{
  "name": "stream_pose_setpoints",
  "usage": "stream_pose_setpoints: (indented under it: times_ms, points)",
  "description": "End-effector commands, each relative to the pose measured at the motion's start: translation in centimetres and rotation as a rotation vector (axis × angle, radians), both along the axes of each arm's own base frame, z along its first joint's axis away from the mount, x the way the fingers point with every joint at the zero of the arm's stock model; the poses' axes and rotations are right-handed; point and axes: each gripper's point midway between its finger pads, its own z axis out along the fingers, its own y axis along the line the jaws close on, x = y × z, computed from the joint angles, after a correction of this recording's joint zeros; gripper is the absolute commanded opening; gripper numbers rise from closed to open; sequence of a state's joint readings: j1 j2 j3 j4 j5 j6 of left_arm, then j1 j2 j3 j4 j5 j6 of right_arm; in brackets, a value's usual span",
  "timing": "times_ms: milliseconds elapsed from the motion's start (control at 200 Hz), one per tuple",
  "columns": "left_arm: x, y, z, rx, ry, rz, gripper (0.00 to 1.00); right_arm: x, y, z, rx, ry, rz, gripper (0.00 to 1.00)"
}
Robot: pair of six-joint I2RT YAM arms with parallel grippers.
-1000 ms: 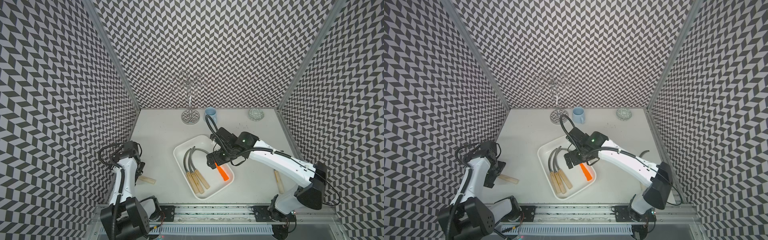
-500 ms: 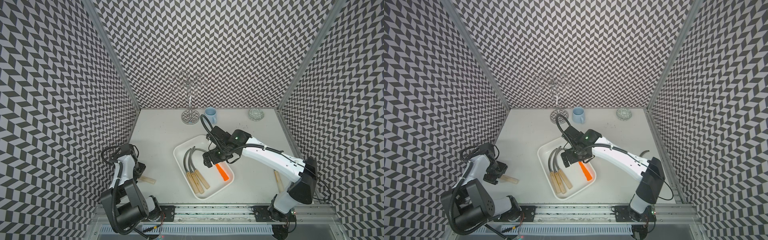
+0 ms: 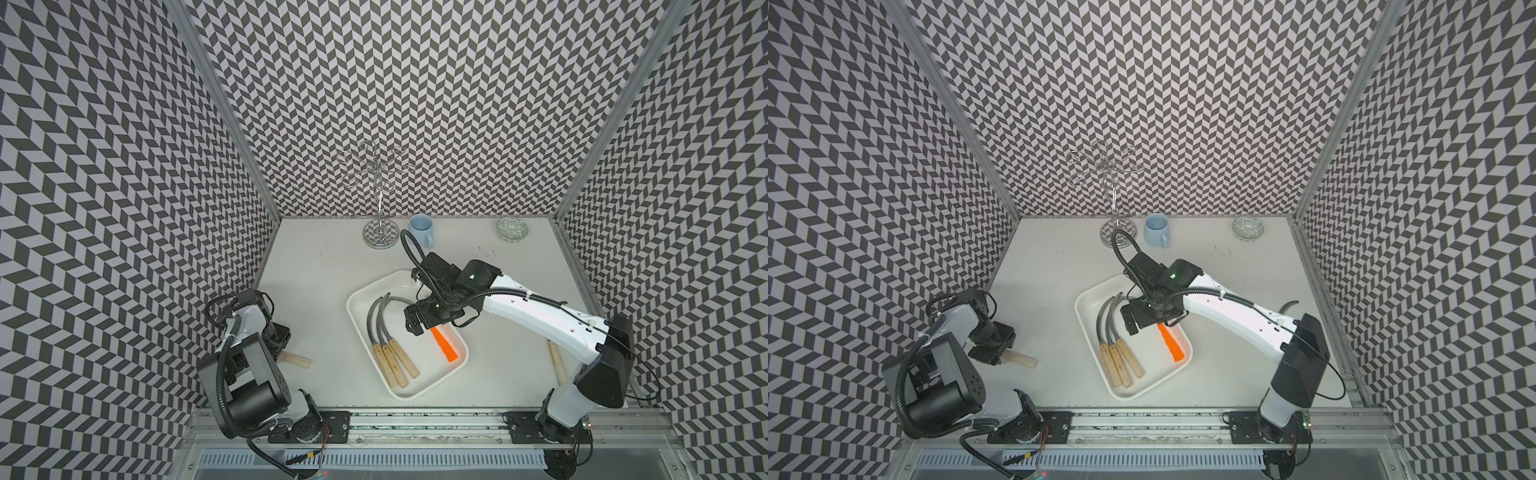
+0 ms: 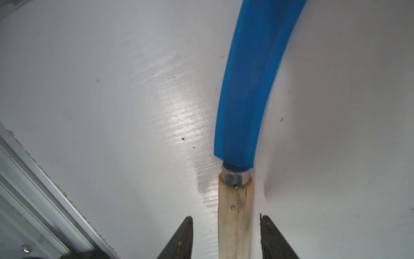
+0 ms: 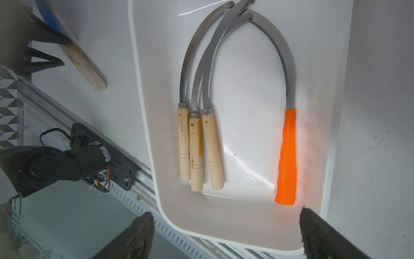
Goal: Put small sickles into storage boxes
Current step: Pick up the sickle at the center of the board.
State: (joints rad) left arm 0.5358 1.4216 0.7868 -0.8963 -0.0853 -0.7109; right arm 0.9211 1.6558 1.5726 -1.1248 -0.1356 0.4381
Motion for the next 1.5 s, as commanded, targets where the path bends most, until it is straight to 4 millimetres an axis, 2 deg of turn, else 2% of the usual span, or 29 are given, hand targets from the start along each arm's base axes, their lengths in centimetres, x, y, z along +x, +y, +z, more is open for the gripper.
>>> stream_pose_setpoints:
  times_ms: [0, 110, 436, 661, 1062, 1172, 1242, 1462, 1492]
  points:
    - [1.1, 0.7, 0.3, 0.016, -0.036, -0.006, 0.51, 0.5, 0.5, 0.1, 0.030, -0.006, -0.012, 1.00]
    - [1.4, 0.9, 0.3, 0.019, -0.040, -0.011, 0.52, 0.7, 0.8, 0.2, 0.051, -0.017, -0.020, 1.00]
    - [2.2, 1.5, -0.4, 0.007, -0.026, -0.029, 0.52, 0.5, -0.1, -0.2, 0.066, -0.012, -0.055, 1.00]
    - [2.1, 1.0, -1.6, -0.038, -0.027, -0.018, 0.51, 0.5, -0.5, -0.2, 0.068, -0.014, -0.074, 1.00]
    - [1.9, 0.7, -1.7, -0.046, -0.036, -0.015, 0.49, 0.4, -0.7, -0.6, 0.067, -0.002, -0.074, 1.00]
    - [1.9, 0.6, -1.8, -0.048, -0.031, -0.013, 0.46, 0.5, -0.7, -0.6, 0.066, -0.004, -0.071, 1.00]
    - [1.9, 0.6, -1.8, -0.048, -0.032, -0.013, 0.33, 0.5, -0.7, -0.6, 0.065, -0.004, -0.070, 1.00]
    - [1.8, 0.6, -1.7, -0.047, -0.033, -0.012, 0.32, 0.5, -0.9, -0.8, 0.063, -0.002, -0.073, 1.00]
    - [1.8, 0.6, -1.8, -0.049, -0.031, -0.012, 0.29, 0.5, -0.9, -0.8, 0.061, 0.000, -0.074, 1.00]
